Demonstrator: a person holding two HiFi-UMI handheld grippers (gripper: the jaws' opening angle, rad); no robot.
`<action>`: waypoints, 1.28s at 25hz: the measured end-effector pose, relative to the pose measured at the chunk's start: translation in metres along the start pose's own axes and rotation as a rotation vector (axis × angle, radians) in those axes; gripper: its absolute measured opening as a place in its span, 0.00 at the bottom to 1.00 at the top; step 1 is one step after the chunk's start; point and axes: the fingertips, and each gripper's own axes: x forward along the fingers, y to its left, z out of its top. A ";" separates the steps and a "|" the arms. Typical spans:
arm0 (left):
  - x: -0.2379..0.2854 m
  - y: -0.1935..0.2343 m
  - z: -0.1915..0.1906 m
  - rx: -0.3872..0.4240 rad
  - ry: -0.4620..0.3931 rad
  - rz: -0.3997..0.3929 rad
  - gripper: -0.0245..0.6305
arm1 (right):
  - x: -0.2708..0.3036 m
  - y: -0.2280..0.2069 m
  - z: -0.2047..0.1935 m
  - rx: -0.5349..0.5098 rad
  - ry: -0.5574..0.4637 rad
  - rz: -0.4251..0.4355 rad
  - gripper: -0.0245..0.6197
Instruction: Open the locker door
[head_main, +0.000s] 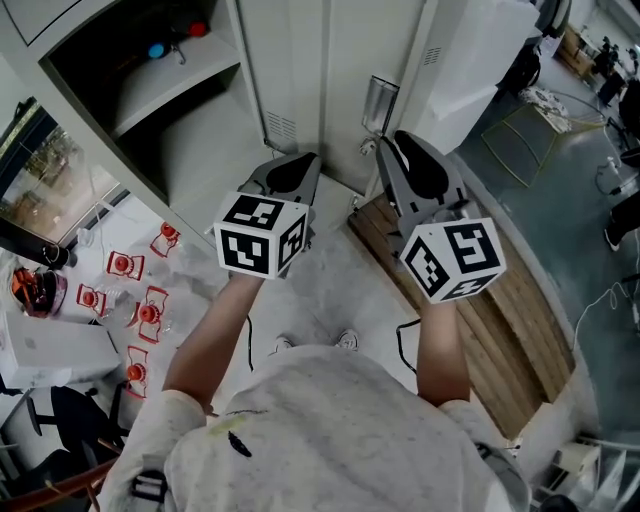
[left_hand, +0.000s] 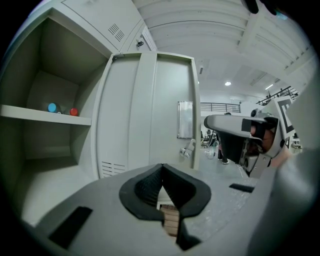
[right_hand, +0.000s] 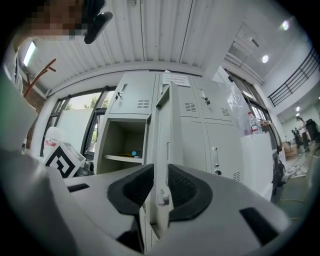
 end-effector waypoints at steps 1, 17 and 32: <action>-0.002 0.001 -0.001 -0.001 -0.001 0.004 0.05 | 0.001 0.006 -0.001 -0.003 0.002 0.012 0.17; -0.066 0.061 -0.007 -0.028 -0.027 0.194 0.05 | 0.050 0.095 -0.031 0.024 0.065 0.224 0.10; -0.112 0.102 -0.012 -0.061 -0.046 0.340 0.05 | 0.080 0.148 -0.053 0.031 0.123 0.366 0.04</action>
